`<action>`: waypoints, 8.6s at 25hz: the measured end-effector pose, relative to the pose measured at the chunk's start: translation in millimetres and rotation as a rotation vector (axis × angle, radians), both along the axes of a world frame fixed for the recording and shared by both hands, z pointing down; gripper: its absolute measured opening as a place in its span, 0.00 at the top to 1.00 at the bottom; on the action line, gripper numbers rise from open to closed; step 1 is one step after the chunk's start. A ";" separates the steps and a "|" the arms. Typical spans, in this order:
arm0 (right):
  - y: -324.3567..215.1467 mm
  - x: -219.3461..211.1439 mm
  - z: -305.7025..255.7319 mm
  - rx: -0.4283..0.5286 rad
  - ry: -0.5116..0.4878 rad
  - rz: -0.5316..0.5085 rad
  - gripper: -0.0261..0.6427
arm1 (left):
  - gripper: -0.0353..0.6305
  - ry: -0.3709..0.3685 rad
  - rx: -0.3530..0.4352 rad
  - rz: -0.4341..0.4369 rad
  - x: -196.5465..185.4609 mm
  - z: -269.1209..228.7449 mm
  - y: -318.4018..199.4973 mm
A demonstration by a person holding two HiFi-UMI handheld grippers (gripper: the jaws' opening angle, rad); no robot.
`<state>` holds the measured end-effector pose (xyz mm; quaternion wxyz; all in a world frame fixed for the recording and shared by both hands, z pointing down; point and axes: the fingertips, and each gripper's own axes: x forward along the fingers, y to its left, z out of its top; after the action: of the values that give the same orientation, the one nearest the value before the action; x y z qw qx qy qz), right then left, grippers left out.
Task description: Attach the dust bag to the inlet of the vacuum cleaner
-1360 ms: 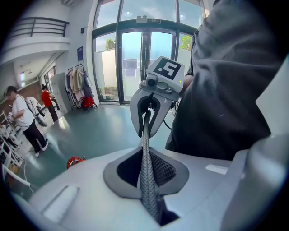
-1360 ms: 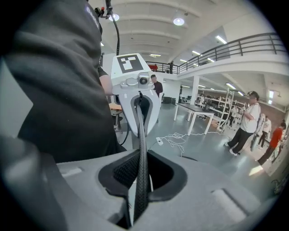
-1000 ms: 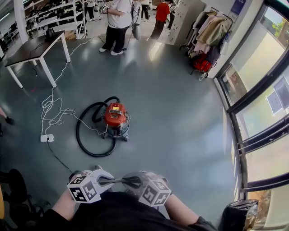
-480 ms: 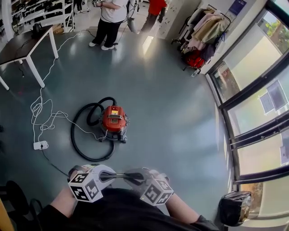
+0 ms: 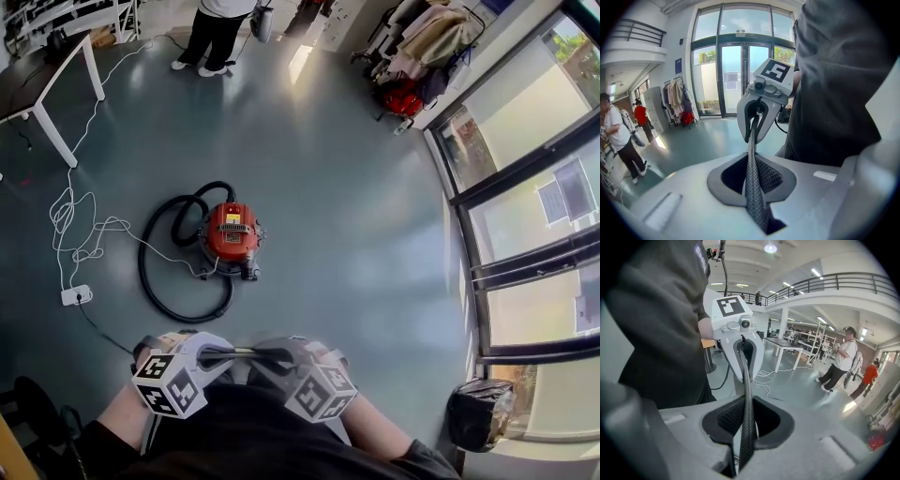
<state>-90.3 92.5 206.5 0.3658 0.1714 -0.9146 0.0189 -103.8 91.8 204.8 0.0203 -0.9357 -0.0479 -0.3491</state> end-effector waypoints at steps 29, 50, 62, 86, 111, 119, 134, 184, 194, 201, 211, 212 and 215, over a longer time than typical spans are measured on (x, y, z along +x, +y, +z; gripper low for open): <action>-74.6 82.0 74.8 -0.051 -0.074 -0.046 0.89 | 0.88 -0.053 -0.032 -0.194 82.4 74.7 -71.9; -125.2 70.8 247.4 -0.095 -0.052 0.079 0.89 | 0.87 -0.031 -0.063 -0.175 70.9 248.2 -122.6; -144.2 77.1 342.5 -0.104 -0.019 0.058 0.89 | 0.87 -0.019 -0.078 -0.192 77.3 343.0 -141.3; -178.0 96.4 520.1 -0.067 0.028 0.077 0.89 | 0.87 0.019 -0.047 -0.146 97.2 521.4 -175.2; -213.8 96.7 527.7 0.095 0.088 0.098 0.86 | 0.85 0.086 0.074 -0.199 97.1 535.6 -207.9; -210.6 102.7 528.0 0.076 0.069 0.111 0.87 | 0.85 0.060 0.101 -0.164 94.4 533.9 -208.8; -224.8 106.7 529.3 0.084 0.072 0.097 0.84 | 0.85 0.079 0.083 -0.233 92.7 531.2 -217.0; -252.5 127.8 542.1 0.182 0.170 0.120 0.83 | 0.80 0.035 0.142 -0.288 99.5 543.7 -254.7; -257.5 130.1 546.5 0.165 0.143 0.168 0.78 | 0.79 -0.007 0.133 -0.305 107.5 548.8 -260.2; -262.5 130.8 547.2 0.180 0.138 0.182 0.79 | 0.80 0.004 0.154 -0.306 104.8 547.1 -262.1; -260.8 132.9 541.6 0.211 0.141 0.194 0.79 | 0.79 0.027 0.170 -0.302 103.9 538.0 -258.2; -261.3 132.9 541.1 0.214 0.141 0.195 0.79 | 0.79 0.031 0.175 -0.306 102.9 536.1 -259.0; -264.9 132.9 540.1 0.222 0.143 0.203 0.76 | 0.78 0.028 0.201 -0.324 100.6 534.3 -265.3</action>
<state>42.5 -172.4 746.7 0.4048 0.3034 -0.8607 -0.0577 -3.1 -173.5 739.1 0.0577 -0.9291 0.1386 -0.3379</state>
